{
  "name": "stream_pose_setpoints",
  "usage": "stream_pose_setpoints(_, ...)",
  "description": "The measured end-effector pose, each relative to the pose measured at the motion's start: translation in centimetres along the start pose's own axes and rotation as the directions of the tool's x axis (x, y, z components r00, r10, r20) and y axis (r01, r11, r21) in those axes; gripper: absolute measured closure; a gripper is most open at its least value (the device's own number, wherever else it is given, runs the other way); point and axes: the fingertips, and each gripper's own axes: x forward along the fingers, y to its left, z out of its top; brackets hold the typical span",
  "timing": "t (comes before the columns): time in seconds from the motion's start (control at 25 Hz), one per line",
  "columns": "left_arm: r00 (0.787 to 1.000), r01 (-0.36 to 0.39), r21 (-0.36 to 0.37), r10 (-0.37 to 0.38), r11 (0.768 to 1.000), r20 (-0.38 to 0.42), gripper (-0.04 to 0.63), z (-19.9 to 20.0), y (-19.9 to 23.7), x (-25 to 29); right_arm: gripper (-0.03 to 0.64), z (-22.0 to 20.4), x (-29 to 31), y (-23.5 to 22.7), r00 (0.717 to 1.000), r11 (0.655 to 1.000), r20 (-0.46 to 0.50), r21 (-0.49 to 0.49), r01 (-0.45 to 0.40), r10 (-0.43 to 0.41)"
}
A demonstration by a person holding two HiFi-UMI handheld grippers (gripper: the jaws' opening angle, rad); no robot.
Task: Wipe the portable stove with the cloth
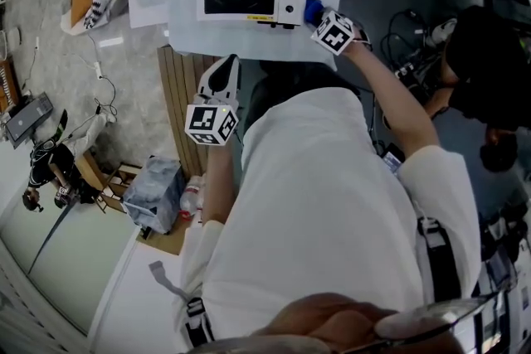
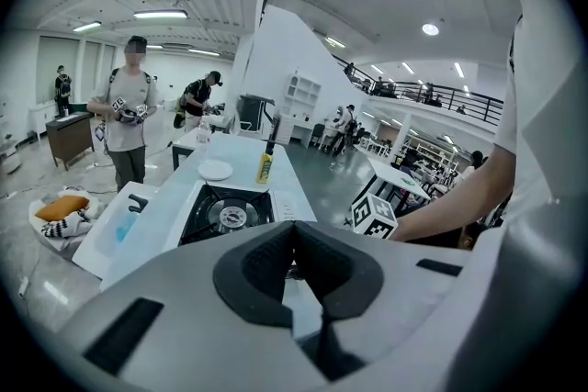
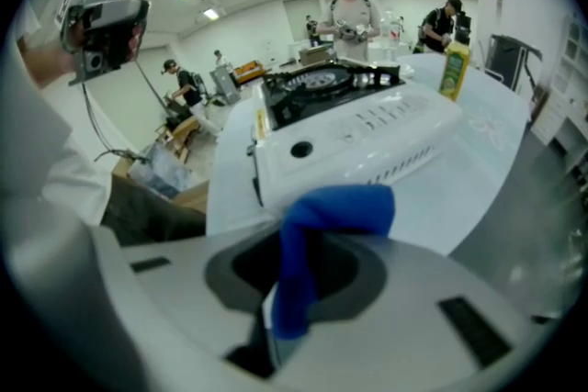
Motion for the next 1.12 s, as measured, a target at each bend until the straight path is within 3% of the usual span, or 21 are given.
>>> stream_pose_setpoints(0.28, 1.0, -0.01, -0.008, 0.011, 1.0, 0.021, 0.564, 0.4, 0.1, -0.1, 0.541, -0.9, -0.3, 1.6, 0.999, 0.999, -0.037, -0.018, -0.027, 0.026)
stream_pose_setpoints(0.6, 1.0, -0.011, -0.019, 0.011, 1.0, 0.006, 0.563, 0.3, 0.7, 0.5, 0.541, -1.2, -1.5, 0.4, 1.0, 0.998, -0.02, 0.06, -0.01, 0.012)
stream_pose_setpoints(0.92, 0.999, 0.053, -0.016, -0.053, 0.998, 0.008, 0.564, 1.1, 3.2, 1.9, 0.541, 0.0, -3.8, -4.0, 0.992, 0.98, 0.013, 0.155, 0.125, -0.128)
stream_pose_setpoints(1.12, 0.994, 0.105, 0.011, -0.105, 0.994, -0.013, 0.563, 2.0, 5.2, 2.8, 0.541, 1.3, -5.5, -8.0, 0.976, 0.942, 0.018, 0.266, 0.206, -0.218)
